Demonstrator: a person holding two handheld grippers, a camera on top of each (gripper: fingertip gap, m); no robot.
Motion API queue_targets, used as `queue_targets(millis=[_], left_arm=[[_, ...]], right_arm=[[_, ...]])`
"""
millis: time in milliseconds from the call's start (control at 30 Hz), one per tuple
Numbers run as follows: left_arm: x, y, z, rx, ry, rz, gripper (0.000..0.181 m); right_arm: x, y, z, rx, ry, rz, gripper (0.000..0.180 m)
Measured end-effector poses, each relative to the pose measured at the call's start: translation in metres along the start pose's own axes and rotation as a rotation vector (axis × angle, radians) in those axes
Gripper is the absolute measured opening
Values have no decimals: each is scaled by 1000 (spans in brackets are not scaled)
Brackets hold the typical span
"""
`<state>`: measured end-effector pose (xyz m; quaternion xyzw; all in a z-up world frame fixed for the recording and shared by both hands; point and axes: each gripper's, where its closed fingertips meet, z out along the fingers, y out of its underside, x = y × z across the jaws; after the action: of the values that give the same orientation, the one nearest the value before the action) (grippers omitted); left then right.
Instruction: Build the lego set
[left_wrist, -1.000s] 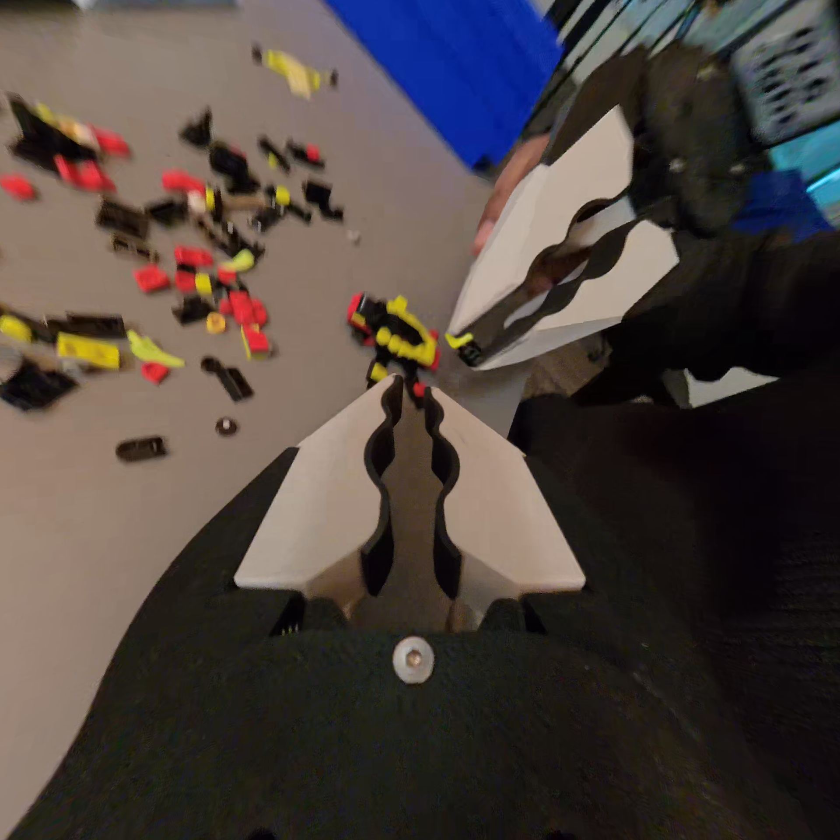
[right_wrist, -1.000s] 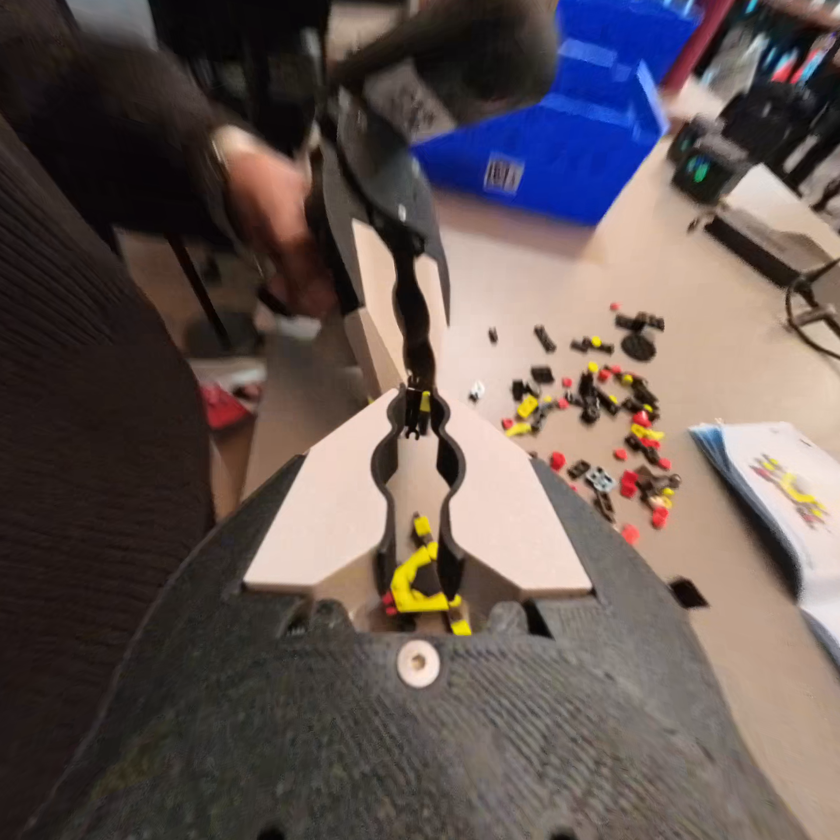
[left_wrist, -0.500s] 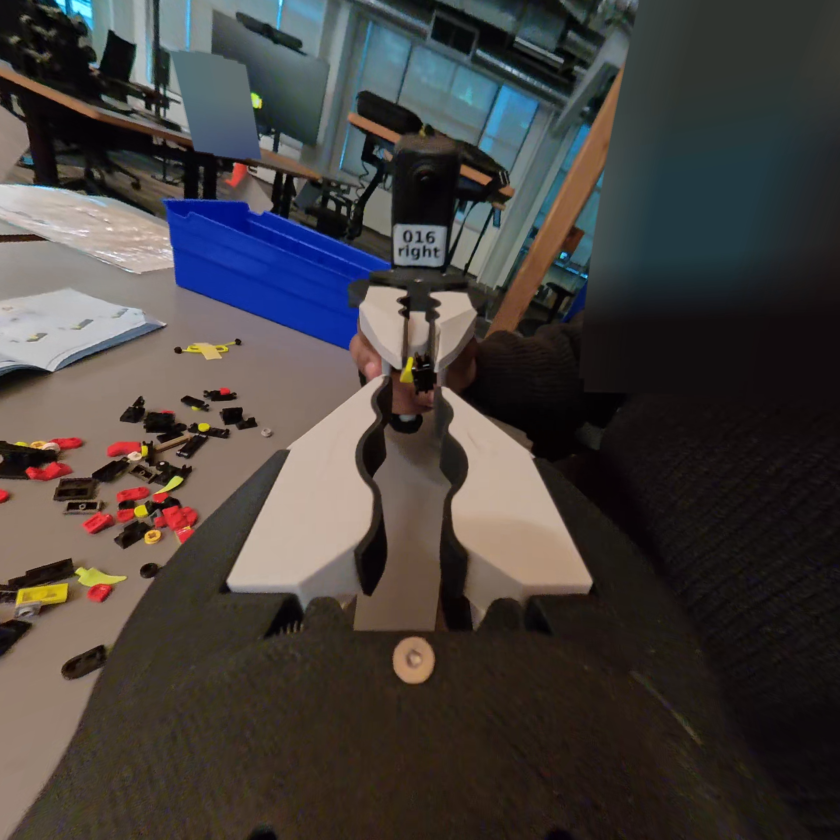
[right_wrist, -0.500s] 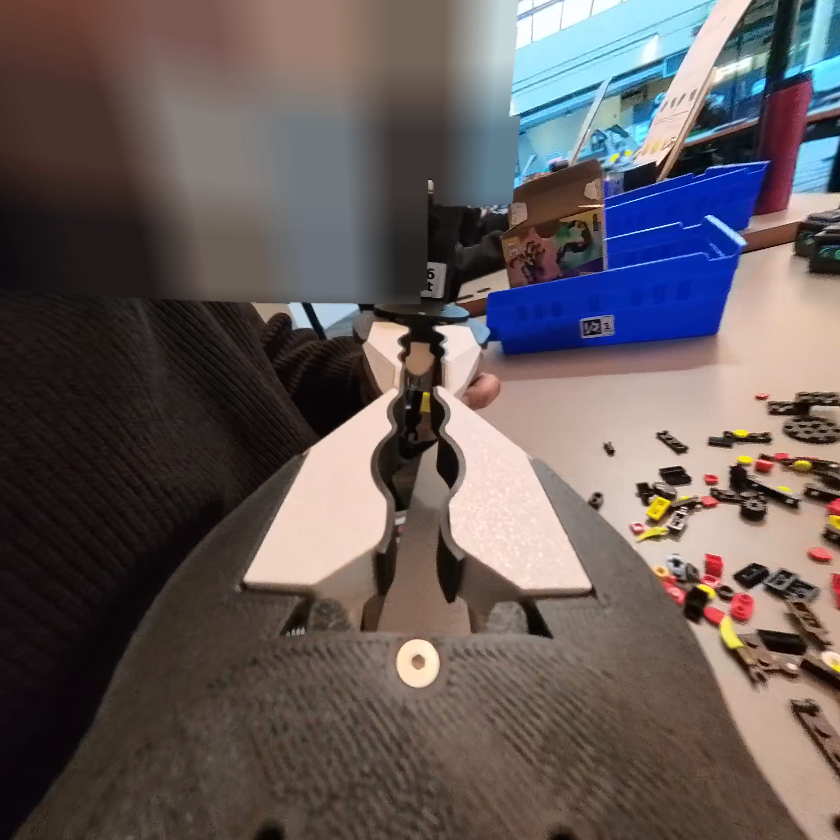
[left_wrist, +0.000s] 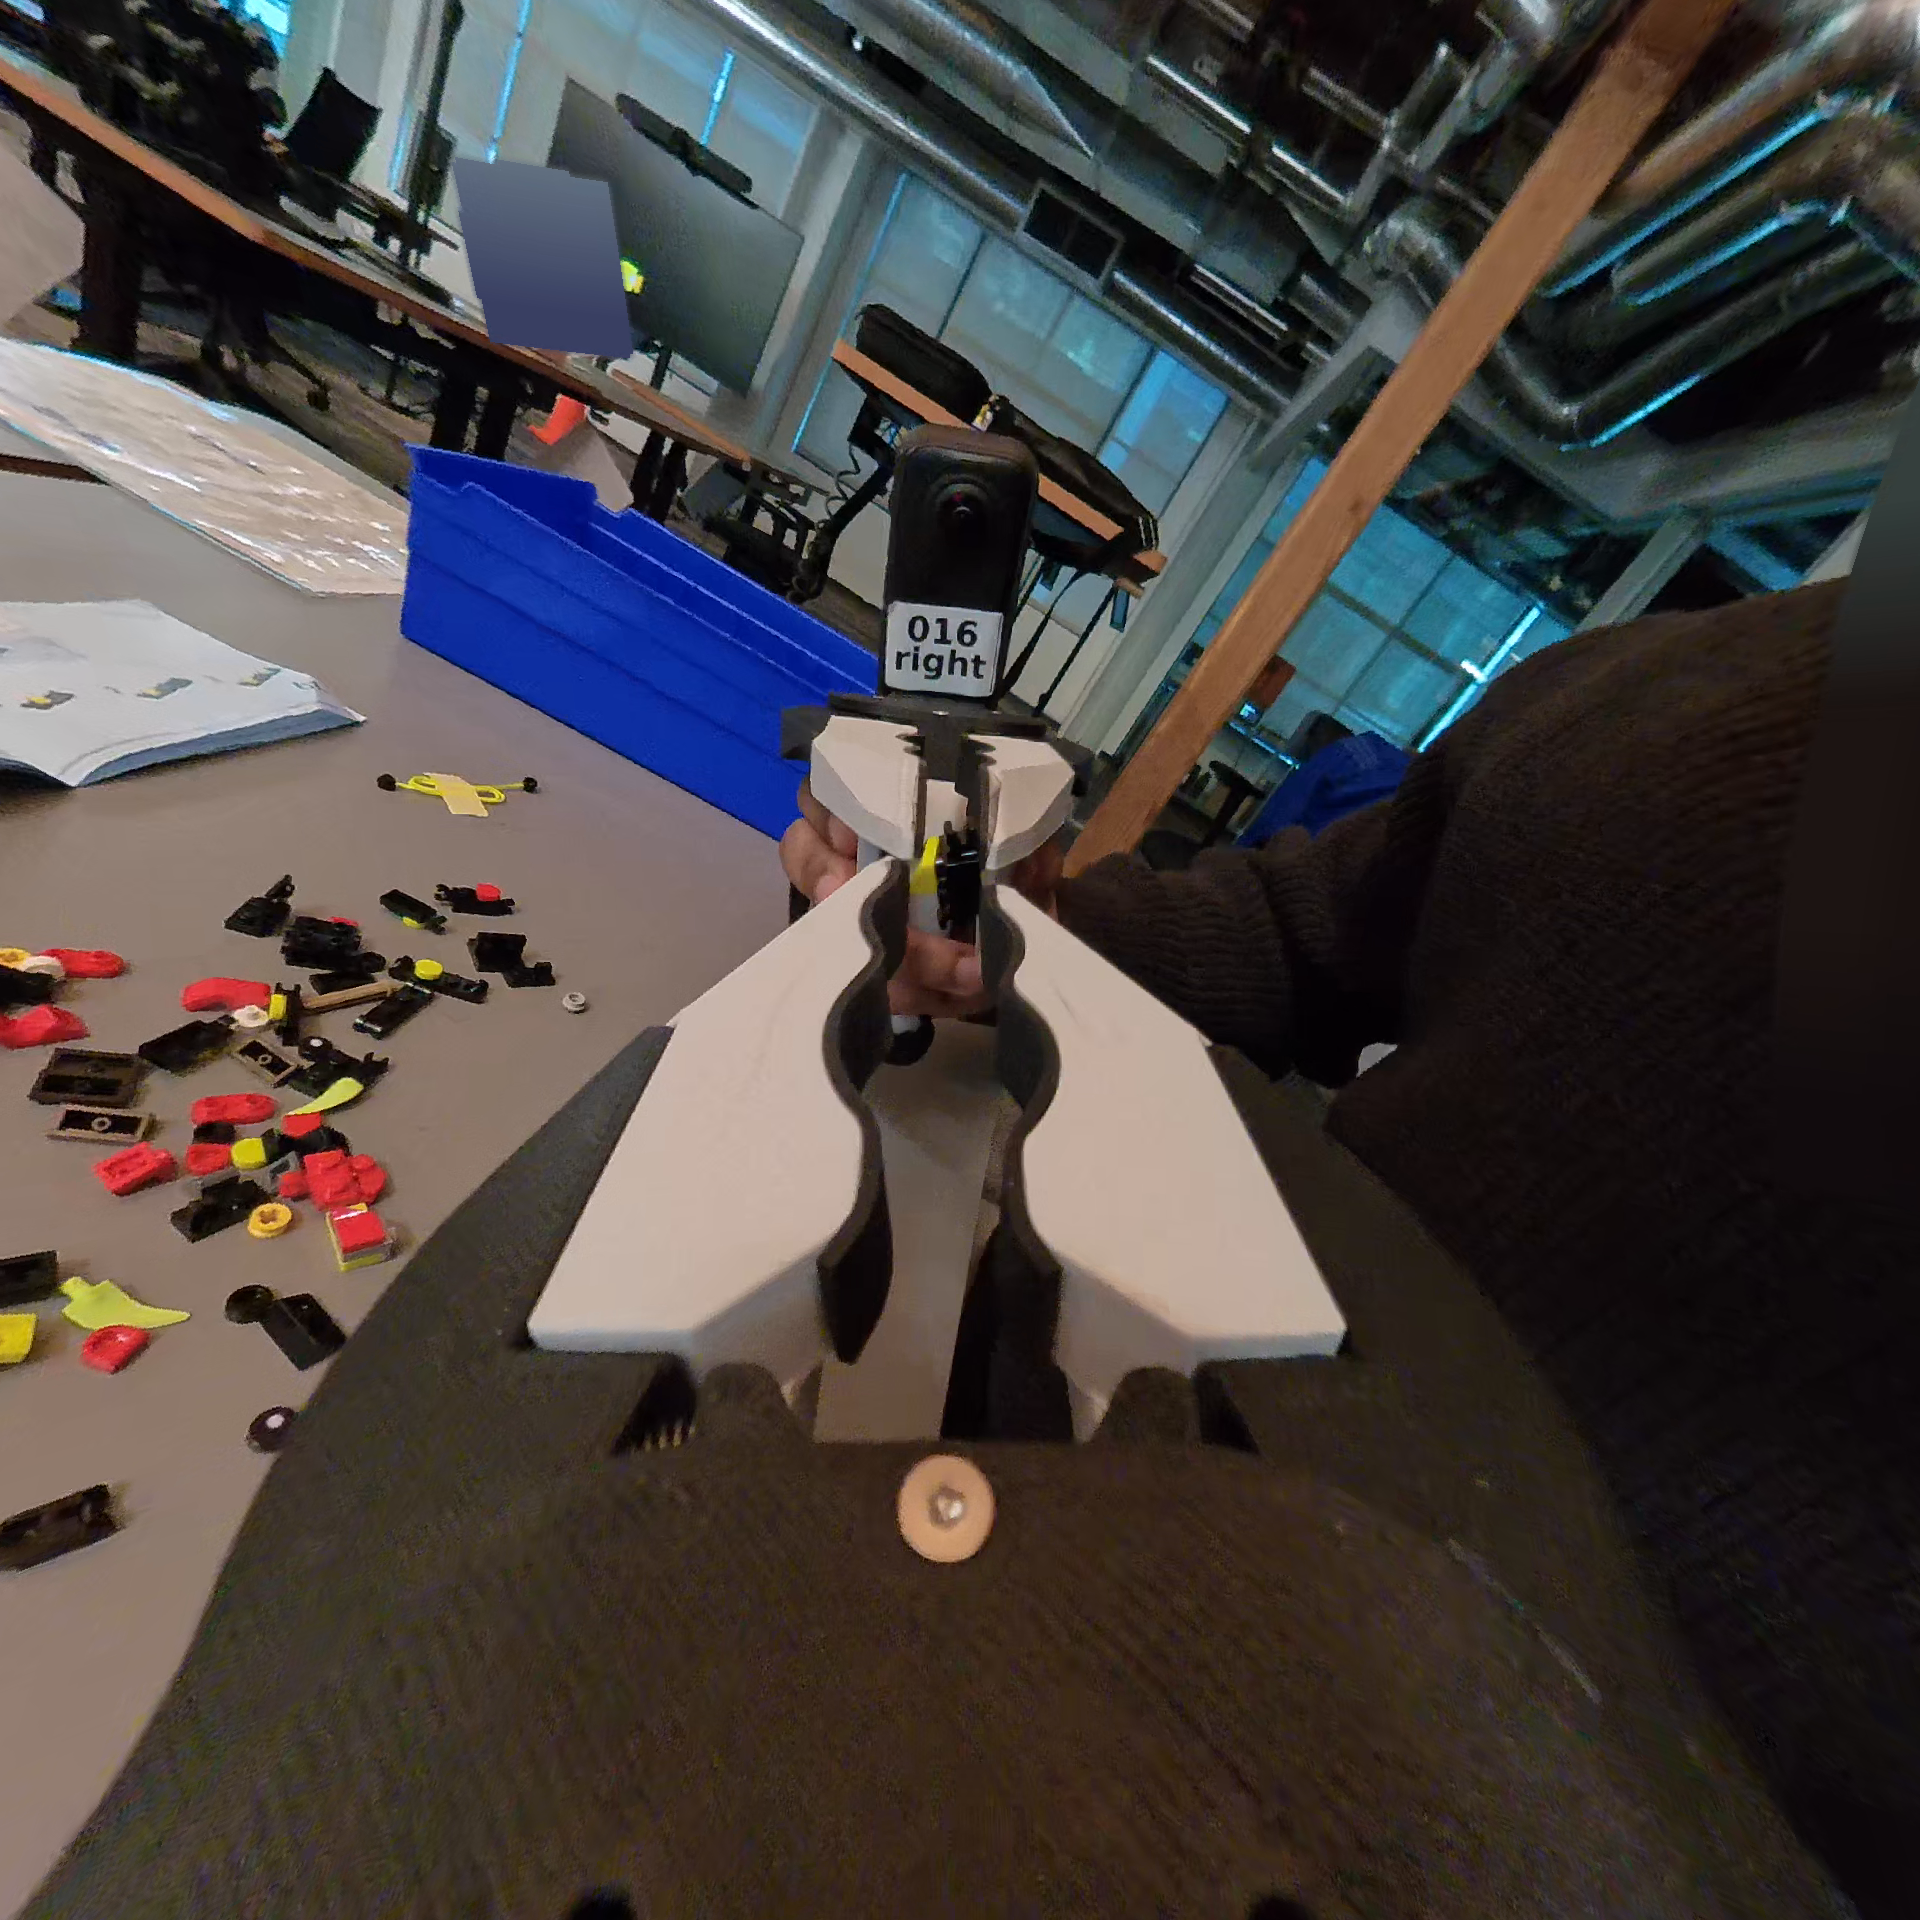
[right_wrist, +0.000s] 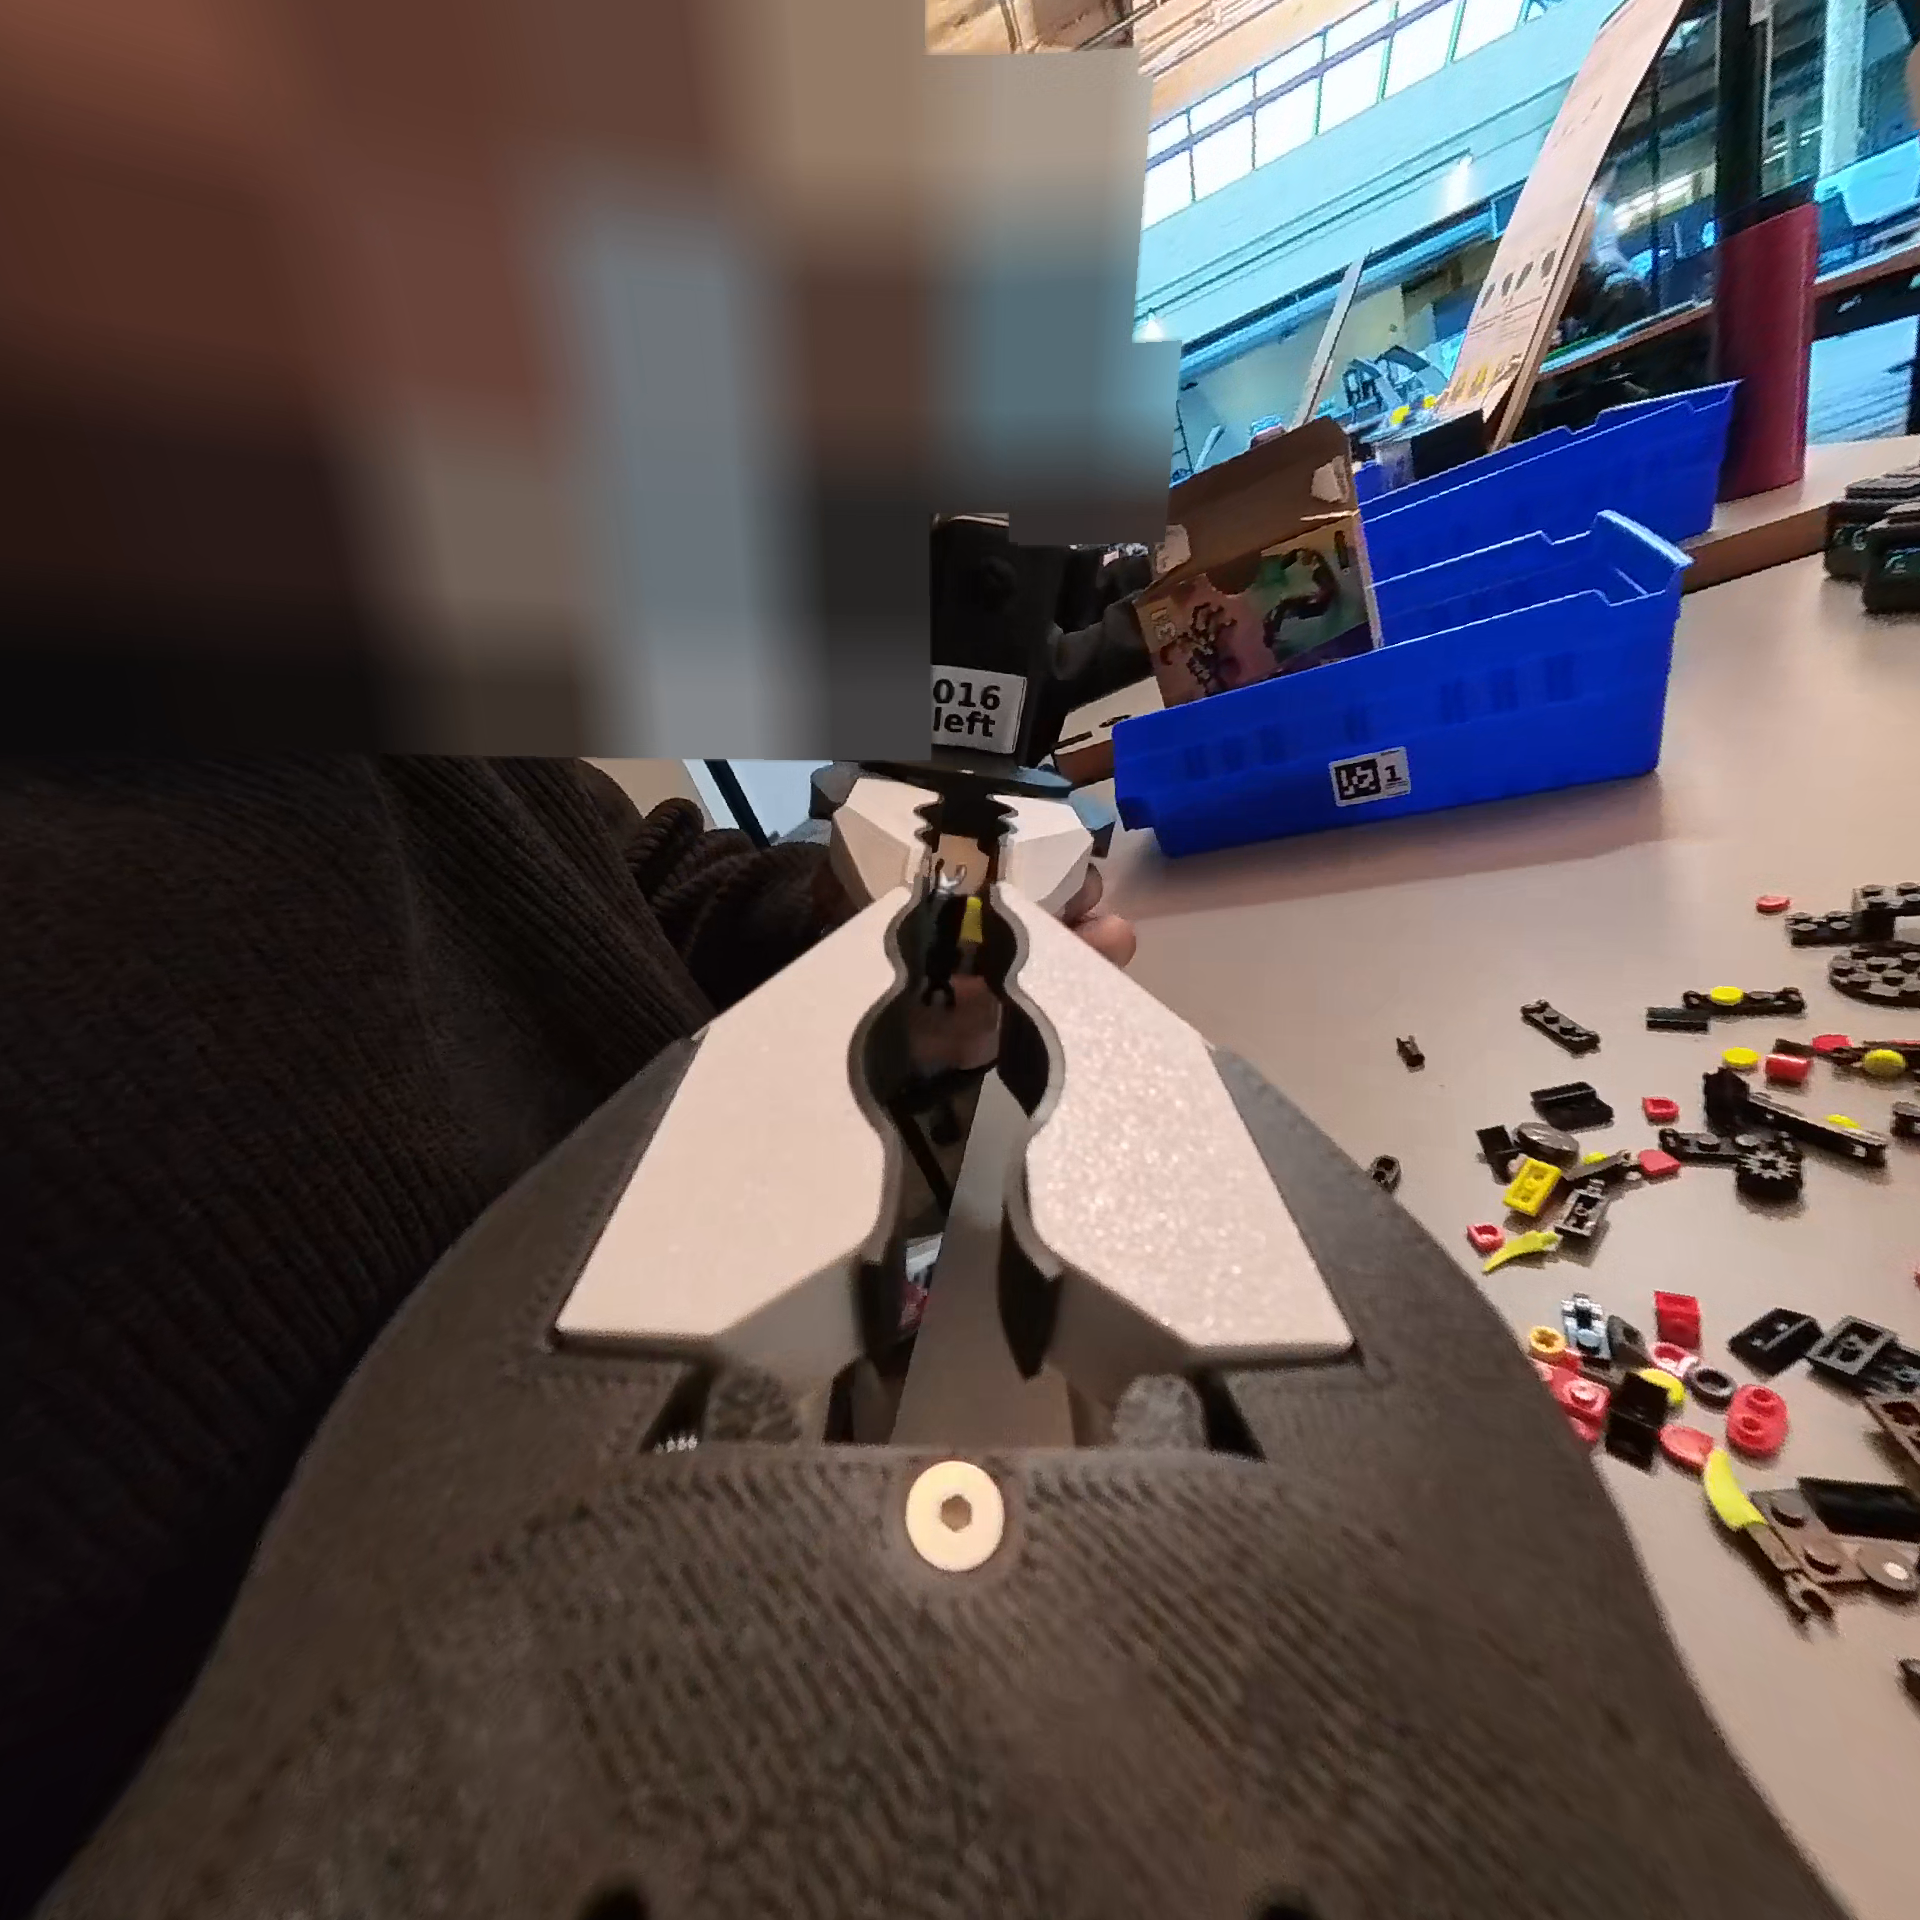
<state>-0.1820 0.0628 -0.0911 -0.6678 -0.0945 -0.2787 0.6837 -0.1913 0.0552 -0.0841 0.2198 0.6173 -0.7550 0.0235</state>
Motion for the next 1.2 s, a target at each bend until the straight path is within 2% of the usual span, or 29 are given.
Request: queue_targets(millis=[733,767,833,900,1200], left_arm=[[-4,2,2,8,35,-157,9],[-4,2,2,8,42,-161,10],[3,-1,1,23,96,-176,25],[-1,1,0,14,83,-186,16],[1,3,-1,-10,79,-148,13]], right_arm=[[3,0,0,-14,25,-12,7],[3,0,0,-15,26,-12,6],[4,4,1,-33,35,-20,7],[3,5,3,-40,33,-18,7],[0,6,4,-40,11,-1,6]])
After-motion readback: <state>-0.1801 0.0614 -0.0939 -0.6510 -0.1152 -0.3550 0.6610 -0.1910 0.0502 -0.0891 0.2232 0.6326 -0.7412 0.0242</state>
